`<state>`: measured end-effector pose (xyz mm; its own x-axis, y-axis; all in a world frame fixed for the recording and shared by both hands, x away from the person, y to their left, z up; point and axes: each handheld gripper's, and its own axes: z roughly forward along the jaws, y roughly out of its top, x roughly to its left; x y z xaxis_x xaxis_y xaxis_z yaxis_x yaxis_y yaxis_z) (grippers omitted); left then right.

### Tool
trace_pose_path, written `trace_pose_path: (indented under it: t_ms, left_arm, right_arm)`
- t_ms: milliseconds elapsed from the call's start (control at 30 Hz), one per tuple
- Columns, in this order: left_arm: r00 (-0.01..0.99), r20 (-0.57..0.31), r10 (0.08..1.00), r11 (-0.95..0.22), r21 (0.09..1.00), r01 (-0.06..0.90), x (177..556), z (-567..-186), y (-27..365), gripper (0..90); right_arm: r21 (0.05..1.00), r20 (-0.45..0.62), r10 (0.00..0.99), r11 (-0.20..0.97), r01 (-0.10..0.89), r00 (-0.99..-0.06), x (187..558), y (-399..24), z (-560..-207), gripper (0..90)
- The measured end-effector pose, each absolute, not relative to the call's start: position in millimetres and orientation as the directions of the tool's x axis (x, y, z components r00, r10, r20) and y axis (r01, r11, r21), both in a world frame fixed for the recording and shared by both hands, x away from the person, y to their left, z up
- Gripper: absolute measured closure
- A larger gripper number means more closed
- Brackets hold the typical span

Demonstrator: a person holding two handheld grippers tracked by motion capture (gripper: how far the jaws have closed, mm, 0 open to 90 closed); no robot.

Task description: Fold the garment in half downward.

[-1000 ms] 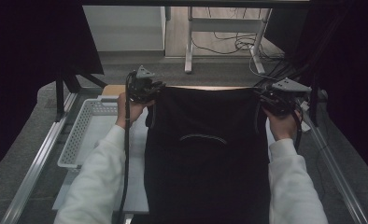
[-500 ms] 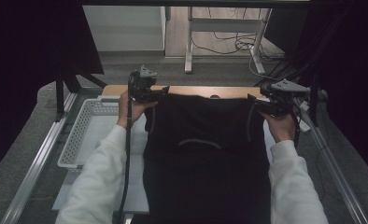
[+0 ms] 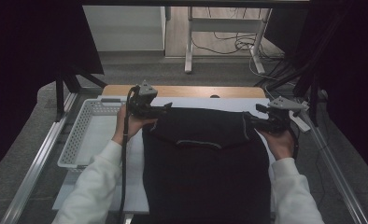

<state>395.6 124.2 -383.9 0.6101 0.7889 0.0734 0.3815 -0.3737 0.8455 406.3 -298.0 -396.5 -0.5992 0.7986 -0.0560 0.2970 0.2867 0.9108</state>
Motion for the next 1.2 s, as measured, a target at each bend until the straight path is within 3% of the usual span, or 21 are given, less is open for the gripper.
trace_pose_path:
  t_ms: [433,633,1200]
  left_arm:
    - [0.660,0.049,0.749,-0.418,0.808,0.415,372.2,-433.8,112.6,27.7]
    - [0.666,0.021,0.746,-0.413,0.799,0.437,372.6,-448.7,110.8,27.8]
    - [0.677,0.045,0.734,-0.494,0.720,0.487,378.9,-484.1,98.0,26.9]
  right_arm:
    - [0.877,-0.003,0.737,0.327,0.353,-0.676,382.1,-289.8,-433.0,34.1]
    - [0.870,-0.001,0.727,0.339,0.359,-0.687,379.2,-285.4,-443.7,34.1]
    - [0.816,-0.037,0.690,0.439,0.377,-0.723,381.5,-260.5,-466.4,33.8]
